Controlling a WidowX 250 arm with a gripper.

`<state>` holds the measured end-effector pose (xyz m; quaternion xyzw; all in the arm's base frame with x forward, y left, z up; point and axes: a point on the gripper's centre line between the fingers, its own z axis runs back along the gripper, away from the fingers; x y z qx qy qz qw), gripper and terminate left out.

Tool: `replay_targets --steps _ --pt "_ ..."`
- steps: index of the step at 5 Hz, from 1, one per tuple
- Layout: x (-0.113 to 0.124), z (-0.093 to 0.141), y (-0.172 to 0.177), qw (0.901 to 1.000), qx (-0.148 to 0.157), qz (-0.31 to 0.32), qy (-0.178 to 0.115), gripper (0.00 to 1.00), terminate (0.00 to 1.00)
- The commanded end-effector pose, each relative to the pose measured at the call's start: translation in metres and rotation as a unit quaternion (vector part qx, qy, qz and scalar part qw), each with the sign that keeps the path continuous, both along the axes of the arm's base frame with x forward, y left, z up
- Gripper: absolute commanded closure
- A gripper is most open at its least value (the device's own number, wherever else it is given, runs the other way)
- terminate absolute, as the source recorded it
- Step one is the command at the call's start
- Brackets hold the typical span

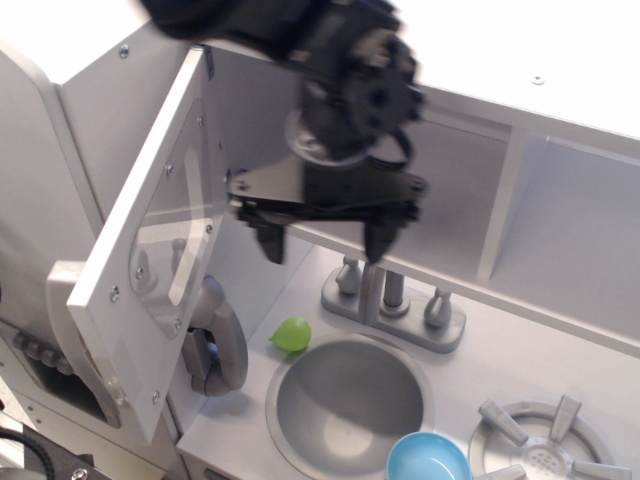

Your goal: Close microwave

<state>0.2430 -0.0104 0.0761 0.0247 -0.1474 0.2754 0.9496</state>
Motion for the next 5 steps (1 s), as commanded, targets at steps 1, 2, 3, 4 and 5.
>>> replay_targets --steps 1,2,3,4,5 --pt "-0.024 0.039 0.020 0.9947 -0.092 0.007 -0.045 0.00 0.00" --pt "-0.034 0.049 0.023 0.9937 -0.099 0.015 -0.049 0.00 0.00" --pt "-0.040 0.055 0.024 0.9923 -0.108 0.026 -0.055 0.00 0.00" --pt "-0.048 0.072 0.030 0.9935 -0.104 0.013 -0.044 0.00 0.00" --pt "-0.057 0.077 0.041 0.9965 -0.076 0.003 -0.035 0.00 0.00"
